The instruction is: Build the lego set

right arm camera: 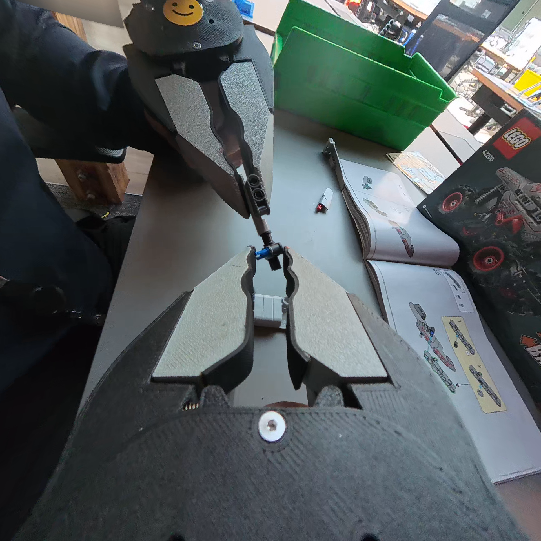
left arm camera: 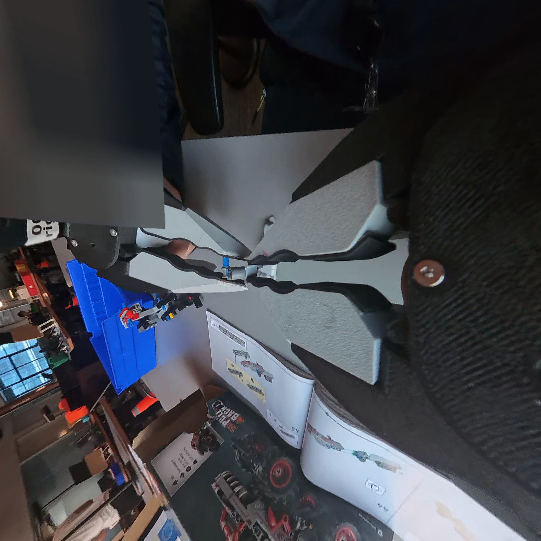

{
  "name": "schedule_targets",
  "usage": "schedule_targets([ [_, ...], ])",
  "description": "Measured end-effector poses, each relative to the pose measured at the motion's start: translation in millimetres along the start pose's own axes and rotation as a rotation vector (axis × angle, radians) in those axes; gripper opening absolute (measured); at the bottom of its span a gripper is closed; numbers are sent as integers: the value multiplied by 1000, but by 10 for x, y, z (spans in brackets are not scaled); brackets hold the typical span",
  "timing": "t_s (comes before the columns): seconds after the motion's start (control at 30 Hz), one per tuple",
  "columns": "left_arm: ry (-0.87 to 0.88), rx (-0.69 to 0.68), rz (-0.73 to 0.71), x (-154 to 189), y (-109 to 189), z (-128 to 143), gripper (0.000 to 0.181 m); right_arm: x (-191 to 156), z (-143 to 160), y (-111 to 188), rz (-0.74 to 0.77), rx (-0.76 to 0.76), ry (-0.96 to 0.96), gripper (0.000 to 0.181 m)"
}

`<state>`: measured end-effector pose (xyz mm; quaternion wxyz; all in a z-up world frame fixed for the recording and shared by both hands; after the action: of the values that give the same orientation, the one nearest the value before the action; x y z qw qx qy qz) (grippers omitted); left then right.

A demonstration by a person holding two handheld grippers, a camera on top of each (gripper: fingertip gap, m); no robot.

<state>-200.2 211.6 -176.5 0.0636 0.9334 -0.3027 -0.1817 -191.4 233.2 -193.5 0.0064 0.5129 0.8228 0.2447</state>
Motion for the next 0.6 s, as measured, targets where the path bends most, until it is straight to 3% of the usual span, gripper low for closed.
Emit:
schedule_targets([
  [0.1, 16, 12, -43, -67, 16, -10, 4, 53, 43, 1, -9, -20, -28, 29],
  [0.37, -2, -12, -202, -285, 76, 47, 4, 255, 74, 347, 27, 40, -141, 32],
  [0.6, -60, -41, -240, -287, 55, 78, 4, 65, 449, 308, -40, -143, -113, 39],
])
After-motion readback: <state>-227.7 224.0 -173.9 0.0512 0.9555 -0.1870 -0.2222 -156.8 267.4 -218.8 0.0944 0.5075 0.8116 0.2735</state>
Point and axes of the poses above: each gripper's, where its closed fingertips meet, y back along the fingers, z out of its underside, x = y × z across the jaws, the point moved 1 cm from there along y, back along the fingers, and after that the axes turned 4 degrees about -z, right-handed, at the moved point
